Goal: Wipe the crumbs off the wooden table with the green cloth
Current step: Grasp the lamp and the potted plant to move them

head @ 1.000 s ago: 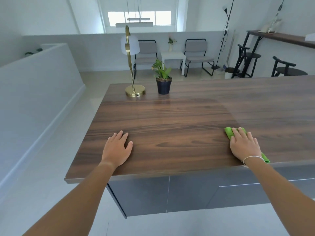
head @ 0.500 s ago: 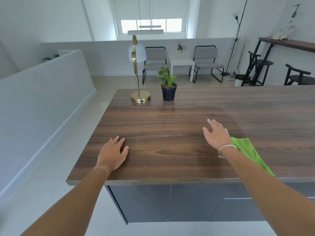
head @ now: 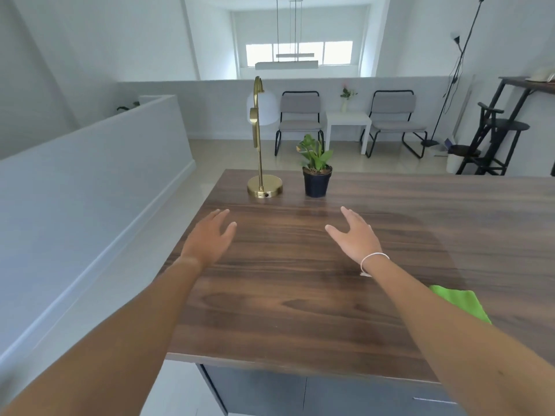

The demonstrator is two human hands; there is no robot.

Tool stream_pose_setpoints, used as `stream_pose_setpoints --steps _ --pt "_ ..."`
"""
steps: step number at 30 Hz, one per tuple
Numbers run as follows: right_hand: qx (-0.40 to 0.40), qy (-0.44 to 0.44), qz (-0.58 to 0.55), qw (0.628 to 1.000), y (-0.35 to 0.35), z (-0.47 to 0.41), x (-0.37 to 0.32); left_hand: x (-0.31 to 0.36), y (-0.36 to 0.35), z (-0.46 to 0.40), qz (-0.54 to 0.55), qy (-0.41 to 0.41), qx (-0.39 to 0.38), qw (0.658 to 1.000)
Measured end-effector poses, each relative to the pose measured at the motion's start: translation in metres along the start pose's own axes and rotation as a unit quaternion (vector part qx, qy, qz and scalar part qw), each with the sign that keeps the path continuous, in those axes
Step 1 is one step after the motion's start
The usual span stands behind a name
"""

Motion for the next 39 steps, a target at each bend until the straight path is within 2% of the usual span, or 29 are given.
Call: stream_pose_setpoints --steps 8,11,16,19,25,29,34,39 --pt "0.060 -0.002 -0.038 0.997 0.008 -0.086 -0.028 0.035 0.080 -0.134 0.092 -0.056 0.061 0.992" --pt "0.090 -0.006 -0.058 0.994 0.009 -0.117 -0.036 0.053 0.107 -0.184 0.175 -0.083 0.067 0.979" --pt "0.106 -0.028 -0.077 0.991 0.005 -0.163 -0.039 0.089 0.130 -0.250 0.267 -0.124 0.050 0.954" --pt "0.109 -0.030 -0.064 0.992 0.002 -0.187 -0.038 0.103 0.130 -0.282 0.328 -0.121 0.018 0.937" --pt "0.120 -0.022 -0.078 0.989 -0.004 -0.216 -0.022 0.118 0.103 -0.319 0.441 -0.066 -0.052 0.894" --pt "0.113 -0.004 -0.123 0.986 -0.013 -0.230 -0.015 0.128 0.082 -0.326 0.492 -0.084 -0.097 0.861" --pt "0.123 0.008 -0.147 0.981 -0.016 -0.238 -0.008 0.128 0.081 -0.330 0.504 -0.100 -0.082 0.854" --pt "0.128 0.020 -0.150 0.980 -0.021 -0.238 -0.004 0.128 0.082 -0.334 0.545 -0.108 -0.078 0.828"
Point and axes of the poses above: each hand's wrist, its own z-axis away from the middle knuckle, its own y-axis out of the back of the hand, x = y × z, the point moved 10 cm from there along -z, towards the middle knuckle, and after that the axes turned 6 degrees about -x, right-handed, at the moved point
